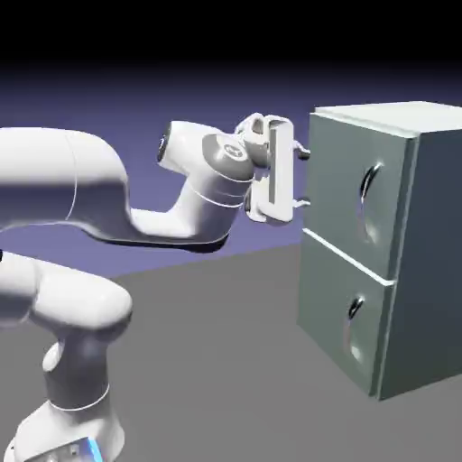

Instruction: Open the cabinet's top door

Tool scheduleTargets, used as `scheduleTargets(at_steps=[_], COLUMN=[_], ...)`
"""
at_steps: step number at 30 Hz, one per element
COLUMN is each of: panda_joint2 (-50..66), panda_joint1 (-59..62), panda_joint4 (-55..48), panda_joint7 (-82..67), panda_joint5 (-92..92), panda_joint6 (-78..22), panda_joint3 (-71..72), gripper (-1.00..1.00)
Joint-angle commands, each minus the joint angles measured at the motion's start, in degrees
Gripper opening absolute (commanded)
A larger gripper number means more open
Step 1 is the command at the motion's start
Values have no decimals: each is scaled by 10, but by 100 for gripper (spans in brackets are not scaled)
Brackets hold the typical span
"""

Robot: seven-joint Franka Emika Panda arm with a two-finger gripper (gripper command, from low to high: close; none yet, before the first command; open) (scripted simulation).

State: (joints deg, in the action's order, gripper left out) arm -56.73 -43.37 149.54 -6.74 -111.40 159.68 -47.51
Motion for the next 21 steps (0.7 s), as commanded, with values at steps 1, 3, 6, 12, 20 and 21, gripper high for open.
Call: scheduleTargets(at_steps=[1,3,6,12,20,21], panda_joint2=[-5,-16,-32,-65,-108,-113], panda_joint1=[-10,-29,-57,-115,-191,-201], panda_joint4=[-3,-8,-15,-31,-51,-54], panda_joint7=[-11,-33,-66,-132,-220,-231], panda_joint5=[-25,-75,-150,-299,-498,-523], panda_joint6=[-3,-10,-19,-38,-64,-67], panda_joint3=[-11,-32,-64,-128,-213,-223], gripper=[100,100,100,100,100,100])
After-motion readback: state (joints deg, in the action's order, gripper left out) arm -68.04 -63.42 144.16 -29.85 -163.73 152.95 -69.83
